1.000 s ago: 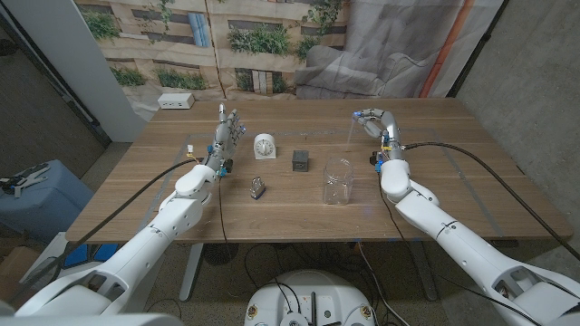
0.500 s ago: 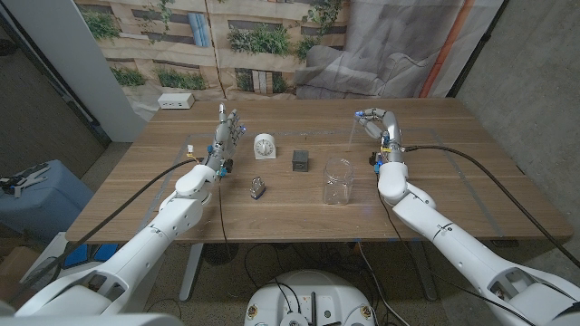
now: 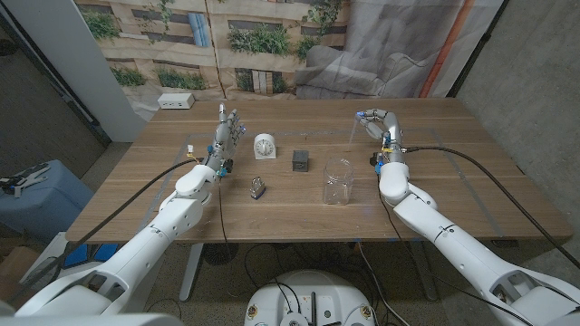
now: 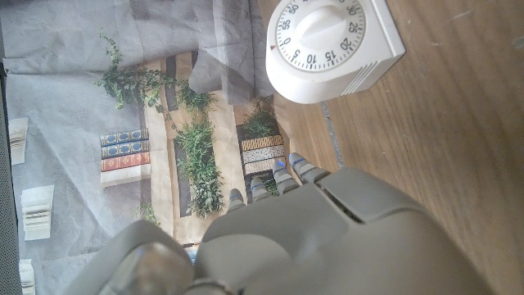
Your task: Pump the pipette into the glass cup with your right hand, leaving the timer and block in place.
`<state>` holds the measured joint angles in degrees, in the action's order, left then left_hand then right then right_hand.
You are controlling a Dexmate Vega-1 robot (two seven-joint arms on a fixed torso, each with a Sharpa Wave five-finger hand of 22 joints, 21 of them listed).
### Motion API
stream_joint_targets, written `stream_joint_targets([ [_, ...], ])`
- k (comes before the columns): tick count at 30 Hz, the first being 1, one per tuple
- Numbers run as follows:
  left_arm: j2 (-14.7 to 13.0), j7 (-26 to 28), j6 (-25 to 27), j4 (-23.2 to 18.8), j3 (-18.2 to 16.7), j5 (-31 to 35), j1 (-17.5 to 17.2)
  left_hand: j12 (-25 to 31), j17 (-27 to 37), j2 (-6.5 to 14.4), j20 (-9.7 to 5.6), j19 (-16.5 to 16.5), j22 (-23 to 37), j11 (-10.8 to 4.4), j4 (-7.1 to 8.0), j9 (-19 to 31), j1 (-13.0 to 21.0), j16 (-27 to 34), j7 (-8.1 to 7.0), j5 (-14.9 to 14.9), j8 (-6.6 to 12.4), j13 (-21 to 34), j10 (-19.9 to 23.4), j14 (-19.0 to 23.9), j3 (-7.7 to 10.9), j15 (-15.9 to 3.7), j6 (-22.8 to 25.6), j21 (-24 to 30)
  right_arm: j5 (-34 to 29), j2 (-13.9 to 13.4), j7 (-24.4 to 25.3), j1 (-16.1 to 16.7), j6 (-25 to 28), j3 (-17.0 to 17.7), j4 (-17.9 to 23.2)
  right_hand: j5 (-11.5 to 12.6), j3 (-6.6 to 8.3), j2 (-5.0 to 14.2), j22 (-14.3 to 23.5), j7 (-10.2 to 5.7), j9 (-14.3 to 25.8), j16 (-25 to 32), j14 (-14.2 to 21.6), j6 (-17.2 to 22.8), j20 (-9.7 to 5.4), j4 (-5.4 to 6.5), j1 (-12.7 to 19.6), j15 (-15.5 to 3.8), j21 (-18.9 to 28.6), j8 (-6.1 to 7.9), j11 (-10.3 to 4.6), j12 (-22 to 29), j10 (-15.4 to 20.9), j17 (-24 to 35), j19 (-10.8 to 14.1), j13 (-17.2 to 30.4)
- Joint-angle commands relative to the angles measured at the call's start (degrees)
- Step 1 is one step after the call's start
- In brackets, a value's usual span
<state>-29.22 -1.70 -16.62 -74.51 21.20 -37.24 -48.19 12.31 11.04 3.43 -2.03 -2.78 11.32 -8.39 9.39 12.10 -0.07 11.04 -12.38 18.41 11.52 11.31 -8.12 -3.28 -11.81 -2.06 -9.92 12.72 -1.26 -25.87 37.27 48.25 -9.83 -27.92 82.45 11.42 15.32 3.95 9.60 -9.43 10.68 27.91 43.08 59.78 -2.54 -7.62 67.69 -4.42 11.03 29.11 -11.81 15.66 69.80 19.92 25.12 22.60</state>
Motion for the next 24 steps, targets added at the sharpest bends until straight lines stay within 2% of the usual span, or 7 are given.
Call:
stream_joint_targets([
  [1, -0.1, -0.3, 0.0, 0.0, 0.0, -0.1, 0.0, 0.3, 0.3, 2.5, -5.14, -0.3, 0.1, -0.21, 0.00, 0.1, -0.1, 0.3, -0.33, 0.4, 0.34, 0.3, -0.1, -0.5, -0.39, -6.62, -0.2, 0.3, 1.6, -0.6, -1.9, 0.5, 0.6, 0.5, 1.2, -0.4, -0.13, -0.40, 0.1, -1.76, 0.2, -0.7, -0.8, 0.9, -5.67, 0.70, -2.2, -8.32, 0.1, -0.37, -0.45, -0.5, -0.4, -0.1, 0.6, -0.2],
  [12, -0.1, -0.3, 0.0, 0.0, 0.0, -0.1, 0.0, 0.3, 0.3, 2.5, -5.18, -0.3, 0.1, -0.17, 0.00, 0.1, -0.1, 0.4, -0.33, 0.4, 0.34, 0.3, -0.1, -0.5, -0.39, -6.61, -0.2, 0.3, 1.6, -1.4, -2.7, 0.9, 1.6, 0.5, 2.3, -0.8, -0.79, -0.85, 0.1, -1.76, 0.3, -1.1, -1.6, -1.8, -4.89, 0.57, -3.2, -8.41, 0.0, -1.64, -0.52, -1.6, -1.6, 0.0, 0.1, -0.9],
  [14, -0.1, -0.3, 0.0, 0.0, 0.0, -0.1, 0.0, 0.3, 0.3, 2.5, -5.17, -0.4, 0.1, -0.14, 0.00, 0.1, -0.1, 0.4, -0.33, 0.4, 0.35, 0.3, -0.1, -0.5, -0.39, -6.63, -0.2, 0.3, 1.4, -1.6, -2.8, 0.9, 1.8, 0.5, 2.5, -0.9, -1.07, -1.27, 0.1, -1.89, 0.3, -1.7, -2.8, -2.3, -4.57, 0.47, -3.5, -8.13, 0.0, -1.88, -0.50, -1.9, -2.1, -0.1, 0.1, -1.1],
  [24, 0.0, 0.0, 0.0, 0.0, 0.0, 0.0, 0.0, 0.3, 0.3, 2.5, -5.17, -0.4, 0.1, -0.14, 0.00, 0.1, -0.1, 0.4, -0.33, 0.4, 0.36, 0.3, 0.0, -0.5, -0.39, -6.63, -0.1, 0.3, 1.9, -1.8, -3.4, 0.8, 2.2, 0.5, 2.8, -1.0, -1.94, -1.57, 0.1, -1.82, 0.6, -2.0, -4.2, -3.8, -3.95, 0.65, -4.9, -7.80, -0.1, -2.52, -0.46, -2.5, -3.1, 0.2, 0.0, -1.2],
])
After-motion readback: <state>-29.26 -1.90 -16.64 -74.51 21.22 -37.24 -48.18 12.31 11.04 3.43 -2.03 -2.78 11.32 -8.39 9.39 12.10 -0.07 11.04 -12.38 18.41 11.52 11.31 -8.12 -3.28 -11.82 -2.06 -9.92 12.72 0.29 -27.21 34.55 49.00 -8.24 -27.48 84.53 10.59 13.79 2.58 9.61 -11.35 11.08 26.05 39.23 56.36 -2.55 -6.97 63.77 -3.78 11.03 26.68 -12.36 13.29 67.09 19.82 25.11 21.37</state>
